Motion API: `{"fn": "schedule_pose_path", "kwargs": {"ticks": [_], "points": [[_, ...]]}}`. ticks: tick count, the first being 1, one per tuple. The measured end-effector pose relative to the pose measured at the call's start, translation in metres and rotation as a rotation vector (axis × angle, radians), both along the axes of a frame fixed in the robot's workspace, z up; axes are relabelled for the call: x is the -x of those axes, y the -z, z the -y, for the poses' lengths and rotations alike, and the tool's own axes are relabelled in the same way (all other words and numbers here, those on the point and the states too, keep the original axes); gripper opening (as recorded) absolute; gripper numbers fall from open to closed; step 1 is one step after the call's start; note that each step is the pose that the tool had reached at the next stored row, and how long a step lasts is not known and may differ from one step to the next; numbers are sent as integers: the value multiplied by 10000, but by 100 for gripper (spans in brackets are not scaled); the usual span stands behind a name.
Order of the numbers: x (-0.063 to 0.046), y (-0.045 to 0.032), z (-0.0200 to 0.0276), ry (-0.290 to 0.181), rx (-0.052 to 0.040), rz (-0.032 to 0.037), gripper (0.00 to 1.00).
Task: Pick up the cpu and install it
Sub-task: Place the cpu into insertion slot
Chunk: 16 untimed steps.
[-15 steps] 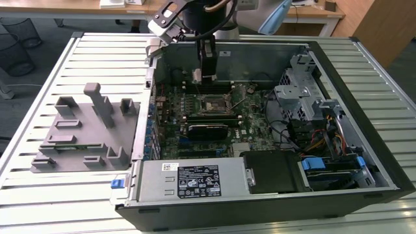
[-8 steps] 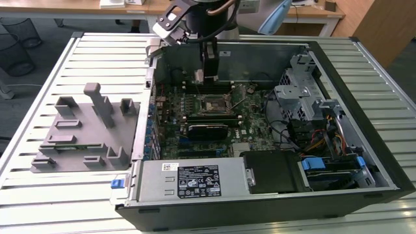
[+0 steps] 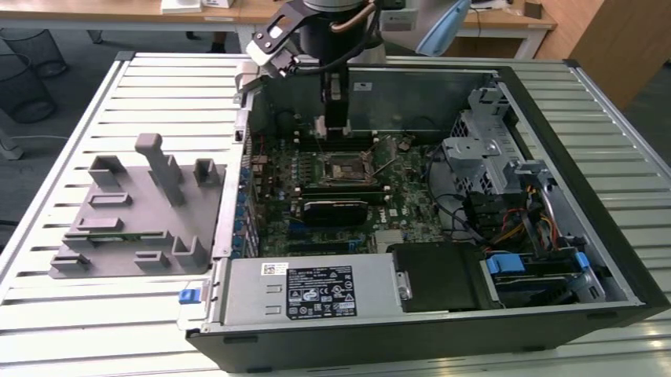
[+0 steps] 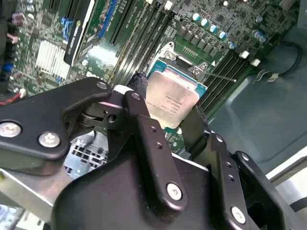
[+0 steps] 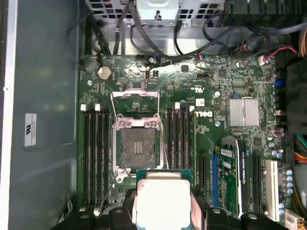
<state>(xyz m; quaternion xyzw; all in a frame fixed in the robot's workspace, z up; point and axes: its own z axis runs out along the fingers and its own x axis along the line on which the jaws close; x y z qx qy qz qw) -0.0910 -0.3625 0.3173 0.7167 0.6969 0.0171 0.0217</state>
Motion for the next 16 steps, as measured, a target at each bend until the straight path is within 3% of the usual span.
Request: {"fn": "schedule_pose_path", "kwargs": {"ticks": [10, 16], "points": [[-25, 152, -55, 40, -1, 2, 53], [-37, 203, -66, -298, 1, 2, 53]]}}
